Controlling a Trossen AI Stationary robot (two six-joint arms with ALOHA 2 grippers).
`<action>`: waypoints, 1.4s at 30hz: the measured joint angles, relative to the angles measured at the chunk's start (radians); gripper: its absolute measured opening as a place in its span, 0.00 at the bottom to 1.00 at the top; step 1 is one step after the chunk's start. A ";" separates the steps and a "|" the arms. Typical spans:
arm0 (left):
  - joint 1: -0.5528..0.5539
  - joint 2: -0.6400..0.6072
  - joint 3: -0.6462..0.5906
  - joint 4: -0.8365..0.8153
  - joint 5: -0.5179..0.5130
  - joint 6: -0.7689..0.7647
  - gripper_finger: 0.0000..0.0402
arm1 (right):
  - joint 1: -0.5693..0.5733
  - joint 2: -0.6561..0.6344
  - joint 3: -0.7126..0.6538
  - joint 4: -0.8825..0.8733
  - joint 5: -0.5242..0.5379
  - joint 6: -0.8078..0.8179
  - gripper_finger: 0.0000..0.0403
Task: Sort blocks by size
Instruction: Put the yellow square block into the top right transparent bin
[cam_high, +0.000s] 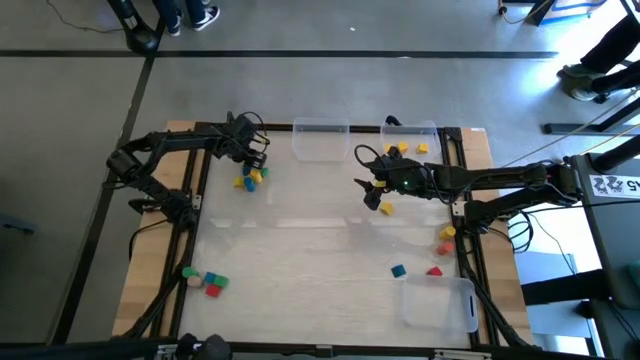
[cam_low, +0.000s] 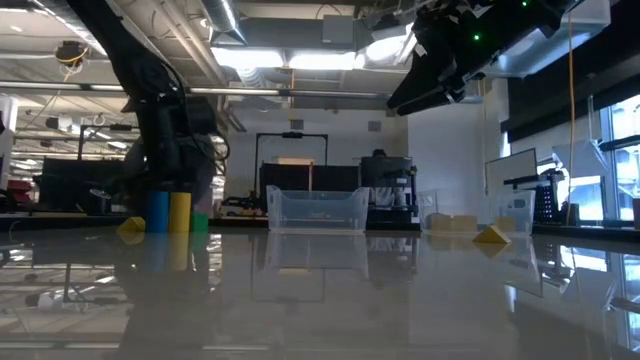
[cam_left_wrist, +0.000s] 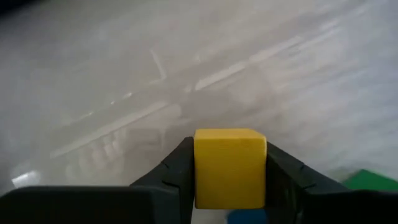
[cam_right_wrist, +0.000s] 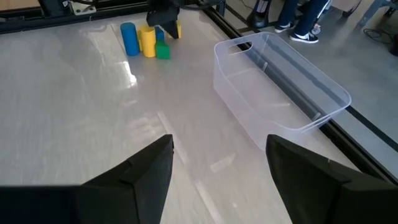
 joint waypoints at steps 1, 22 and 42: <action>0.000 -0.019 0.000 0.002 -0.001 0.000 0.30 | 0.000 0.000 0.000 0.000 0.000 -0.002 0.63; -0.246 -0.438 0.000 0.290 0.291 0.020 0.33 | 0.000 0.011 0.001 0.202 -0.016 -0.272 0.63; -0.551 -0.373 0.001 0.815 0.363 -0.035 0.33 | 0.000 0.287 0.001 0.901 -0.116 -0.817 0.63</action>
